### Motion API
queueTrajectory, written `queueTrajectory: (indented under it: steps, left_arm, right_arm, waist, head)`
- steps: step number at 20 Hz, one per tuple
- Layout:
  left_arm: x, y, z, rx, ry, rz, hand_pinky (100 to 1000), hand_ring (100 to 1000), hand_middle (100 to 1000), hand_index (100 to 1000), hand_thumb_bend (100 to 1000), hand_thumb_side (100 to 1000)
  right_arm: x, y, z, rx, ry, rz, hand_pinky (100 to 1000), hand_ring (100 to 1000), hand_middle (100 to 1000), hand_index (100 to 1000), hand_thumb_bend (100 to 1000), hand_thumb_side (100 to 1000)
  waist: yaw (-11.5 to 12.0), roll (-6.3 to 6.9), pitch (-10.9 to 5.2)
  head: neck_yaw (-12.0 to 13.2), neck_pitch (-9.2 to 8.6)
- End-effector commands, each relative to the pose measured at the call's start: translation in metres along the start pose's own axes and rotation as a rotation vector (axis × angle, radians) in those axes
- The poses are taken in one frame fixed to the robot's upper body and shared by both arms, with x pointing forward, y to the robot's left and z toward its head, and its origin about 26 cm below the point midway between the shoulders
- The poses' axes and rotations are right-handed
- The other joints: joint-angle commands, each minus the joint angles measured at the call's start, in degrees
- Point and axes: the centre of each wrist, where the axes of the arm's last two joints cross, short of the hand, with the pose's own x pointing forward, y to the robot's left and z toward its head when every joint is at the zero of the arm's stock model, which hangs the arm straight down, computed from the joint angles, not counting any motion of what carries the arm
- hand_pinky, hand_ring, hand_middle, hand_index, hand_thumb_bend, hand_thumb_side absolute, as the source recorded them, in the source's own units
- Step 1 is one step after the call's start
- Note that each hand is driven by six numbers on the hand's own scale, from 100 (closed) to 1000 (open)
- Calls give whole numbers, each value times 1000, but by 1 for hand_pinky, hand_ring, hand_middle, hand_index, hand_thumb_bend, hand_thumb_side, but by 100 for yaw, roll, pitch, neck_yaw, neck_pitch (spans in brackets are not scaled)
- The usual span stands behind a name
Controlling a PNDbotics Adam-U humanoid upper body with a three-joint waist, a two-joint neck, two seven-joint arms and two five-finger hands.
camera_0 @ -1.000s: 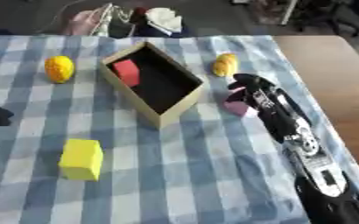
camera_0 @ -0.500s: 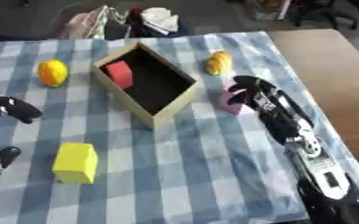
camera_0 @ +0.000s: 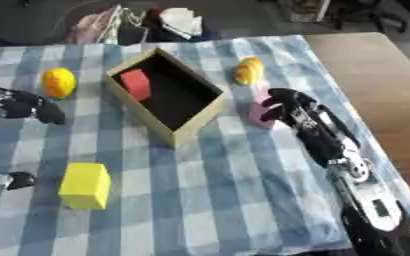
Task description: Pick up objects on the table and place them in the box.
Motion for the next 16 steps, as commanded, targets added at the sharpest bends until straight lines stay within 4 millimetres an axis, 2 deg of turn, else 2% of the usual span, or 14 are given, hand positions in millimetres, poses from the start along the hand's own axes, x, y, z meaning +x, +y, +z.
queueTrajectory:
  steps: [1, 2, 7, 16]
  left_arm:
    - [-1, 5, -5, -237, -153, -216, 832, 790, 849, 923, 527, 607]
    - [-1, 4, -8, -235, -155, -227, 831, 790, 849, 923, 537, 582]
    - [0, -5, -23, -253, -168, -277, 832, 792, 851, 923, 563, 576]
    - [-2, -28, -38, -295, -170, -334, 828, 786, 840, 917, 552, 621]
  right_arm:
    - [6, -1, -5, 7, -27, 7, 767, 626, 676, 819, 100, 686]
    - [6, -1, -5, 7, -26, 7, 767, 626, 676, 819, 100, 685]
    - [6, -1, -5, 8, -27, 5, 767, 626, 676, 819, 100, 685]
    - [7, 0, -6, 9, -29, 4, 767, 626, 677, 819, 100, 685]
  waist:
    - [-11, -33, -123]
    - [-10, -34, -126]
    - [-18, -40, -138]
    - [-31, -45, -133]
  head:
    - [-5, 19]
    - [-4, 18]
    - [-6, 10]
    - [6, 11]
